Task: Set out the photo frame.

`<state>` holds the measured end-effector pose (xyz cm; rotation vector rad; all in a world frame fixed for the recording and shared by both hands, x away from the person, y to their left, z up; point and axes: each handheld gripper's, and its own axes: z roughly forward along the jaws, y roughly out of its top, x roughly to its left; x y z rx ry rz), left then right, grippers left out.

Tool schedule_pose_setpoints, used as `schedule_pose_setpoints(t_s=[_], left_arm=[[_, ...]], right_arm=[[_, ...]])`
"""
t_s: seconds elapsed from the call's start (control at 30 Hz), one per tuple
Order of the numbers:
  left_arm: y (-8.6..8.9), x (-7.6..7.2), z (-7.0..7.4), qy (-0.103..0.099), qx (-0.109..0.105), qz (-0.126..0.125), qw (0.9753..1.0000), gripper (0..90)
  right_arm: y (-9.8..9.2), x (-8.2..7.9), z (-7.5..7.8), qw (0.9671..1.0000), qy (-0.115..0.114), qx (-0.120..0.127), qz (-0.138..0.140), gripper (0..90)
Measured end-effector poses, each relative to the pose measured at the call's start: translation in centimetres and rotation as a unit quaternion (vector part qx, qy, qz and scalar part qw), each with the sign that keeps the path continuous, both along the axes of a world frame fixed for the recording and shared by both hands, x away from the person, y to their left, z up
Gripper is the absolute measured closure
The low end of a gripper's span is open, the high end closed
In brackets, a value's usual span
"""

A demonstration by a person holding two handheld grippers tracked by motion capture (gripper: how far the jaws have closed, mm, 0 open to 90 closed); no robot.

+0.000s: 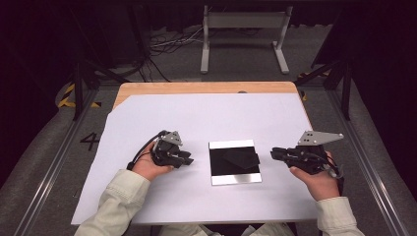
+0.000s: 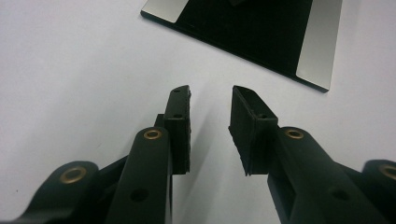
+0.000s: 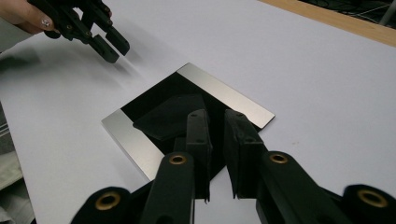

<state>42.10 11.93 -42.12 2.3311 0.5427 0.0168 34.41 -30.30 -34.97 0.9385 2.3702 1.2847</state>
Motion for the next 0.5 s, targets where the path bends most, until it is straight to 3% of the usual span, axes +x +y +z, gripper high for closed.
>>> schedule_pose_setpoints(t_s=[0.23,0.5], left_arm=[[-0.09,0.15,0.0,-0.008,-0.004,0.012,0.9999,67.5],[0.25,0.29,-0.03,-0.005,-0.008,0.023,0.9997,65.5]], right_arm=[[-0.1,0.28,-0.19,0.9997,-0.002,0.016,-0.019,69.7],[-0.44,0.8,-0.45,0.9957,0.035,0.064,-0.057,54.8]])
